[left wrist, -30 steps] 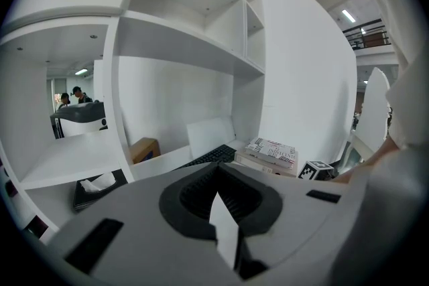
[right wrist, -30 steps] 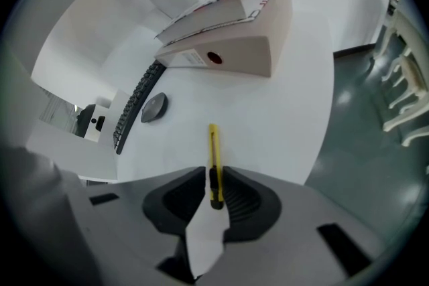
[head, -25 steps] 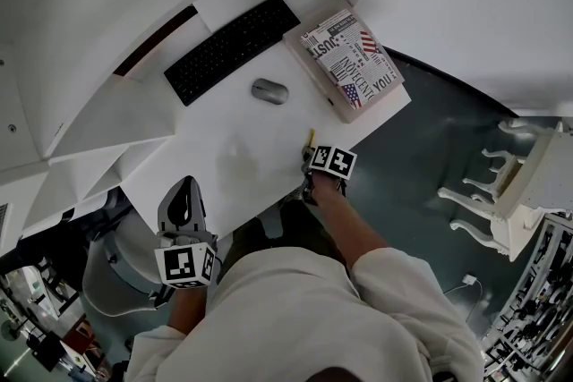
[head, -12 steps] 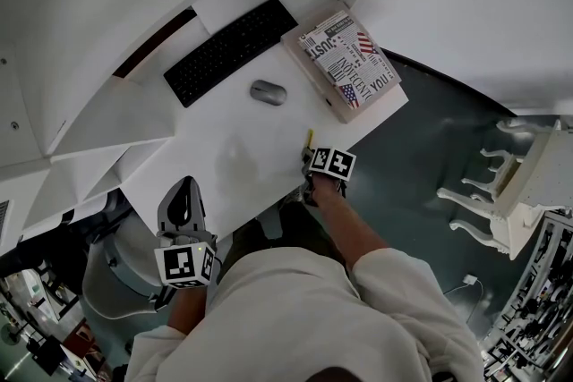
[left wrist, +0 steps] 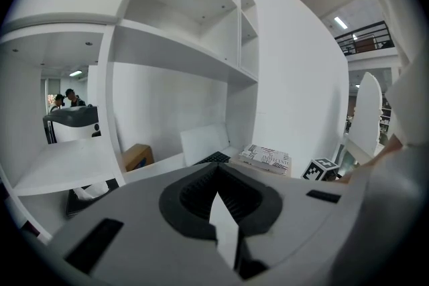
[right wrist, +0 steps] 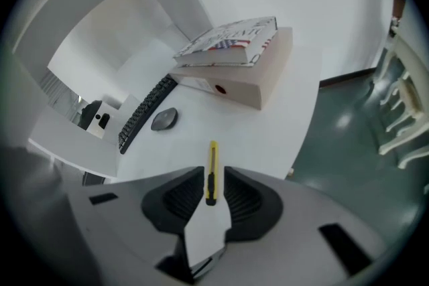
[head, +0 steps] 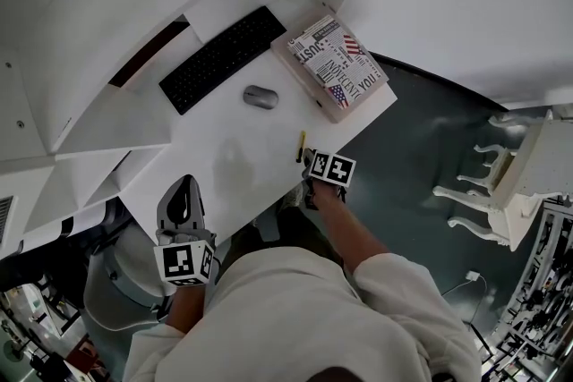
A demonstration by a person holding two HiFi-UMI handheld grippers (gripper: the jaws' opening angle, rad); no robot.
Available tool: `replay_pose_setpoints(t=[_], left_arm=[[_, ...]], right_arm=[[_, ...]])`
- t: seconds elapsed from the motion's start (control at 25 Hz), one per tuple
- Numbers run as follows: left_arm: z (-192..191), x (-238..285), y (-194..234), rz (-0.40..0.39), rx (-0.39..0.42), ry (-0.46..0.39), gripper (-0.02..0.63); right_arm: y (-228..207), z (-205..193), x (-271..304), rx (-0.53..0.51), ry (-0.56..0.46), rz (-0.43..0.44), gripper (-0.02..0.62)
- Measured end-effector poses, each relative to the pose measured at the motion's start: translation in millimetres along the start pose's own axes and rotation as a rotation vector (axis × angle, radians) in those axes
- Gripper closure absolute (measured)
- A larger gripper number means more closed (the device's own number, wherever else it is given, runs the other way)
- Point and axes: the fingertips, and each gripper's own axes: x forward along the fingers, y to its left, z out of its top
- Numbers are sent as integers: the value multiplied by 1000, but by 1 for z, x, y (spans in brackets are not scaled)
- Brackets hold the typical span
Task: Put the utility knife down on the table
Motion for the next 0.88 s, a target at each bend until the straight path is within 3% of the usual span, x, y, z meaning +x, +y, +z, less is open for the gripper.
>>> replay_pose_setpoints(t=[0.36,0.88], left_arm=[[8,-7,-7,-43,13,-37,604],[29,-18,-19,-122,37,-106,604]], right_arm=[[7,20,-46,-108,-138,-14,498],[34,57,-155,-312,-449,-48,514]])
